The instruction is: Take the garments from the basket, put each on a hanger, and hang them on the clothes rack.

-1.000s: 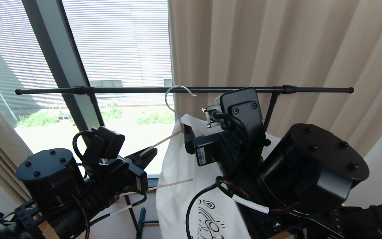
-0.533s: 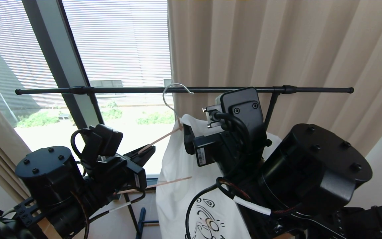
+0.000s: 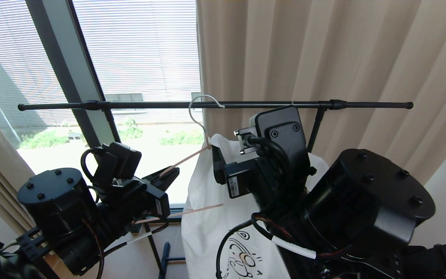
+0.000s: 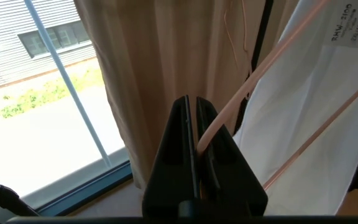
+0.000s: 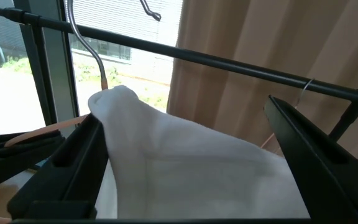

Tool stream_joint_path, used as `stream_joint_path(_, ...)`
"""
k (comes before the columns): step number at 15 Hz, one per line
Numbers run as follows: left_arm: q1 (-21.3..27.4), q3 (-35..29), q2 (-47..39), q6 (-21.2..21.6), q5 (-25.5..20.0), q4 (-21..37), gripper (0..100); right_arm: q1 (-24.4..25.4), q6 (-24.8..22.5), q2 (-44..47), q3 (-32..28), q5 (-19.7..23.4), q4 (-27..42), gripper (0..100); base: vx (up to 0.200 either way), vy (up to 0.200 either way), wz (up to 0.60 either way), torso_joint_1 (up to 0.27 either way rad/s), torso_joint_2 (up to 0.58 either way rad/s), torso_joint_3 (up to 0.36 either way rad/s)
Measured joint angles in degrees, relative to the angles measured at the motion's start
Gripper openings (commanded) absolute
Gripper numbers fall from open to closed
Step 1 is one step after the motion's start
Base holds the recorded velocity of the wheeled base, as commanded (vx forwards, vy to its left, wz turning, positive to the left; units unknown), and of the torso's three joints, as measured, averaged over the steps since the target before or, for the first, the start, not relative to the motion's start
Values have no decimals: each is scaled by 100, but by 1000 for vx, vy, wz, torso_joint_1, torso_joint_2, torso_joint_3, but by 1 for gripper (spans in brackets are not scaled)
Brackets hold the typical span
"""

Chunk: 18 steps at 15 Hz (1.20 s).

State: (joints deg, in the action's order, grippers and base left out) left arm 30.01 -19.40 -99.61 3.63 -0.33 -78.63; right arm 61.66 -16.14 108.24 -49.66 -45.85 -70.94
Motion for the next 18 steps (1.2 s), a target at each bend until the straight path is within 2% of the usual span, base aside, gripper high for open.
stream_joint_path(15, -22, 2, 11, -29, -7, -160, 0, 0, -4, -6, 50, 15, 5, 100, 0, 0, 0, 0, 0, 0)
stream_joint_path(17, -22, 29, 9, -27, -27, -157, 0, -34, -15, -100, 122, 63, 24, 100, 0, 0, 0, 0, 0, 0)
stream_joint_path(18, -22, 51, 11, -20, -40, -156, 0, -85, -39, -207, 204, 230, 90, 100, 0, 0, 0, 0, 0, 0)
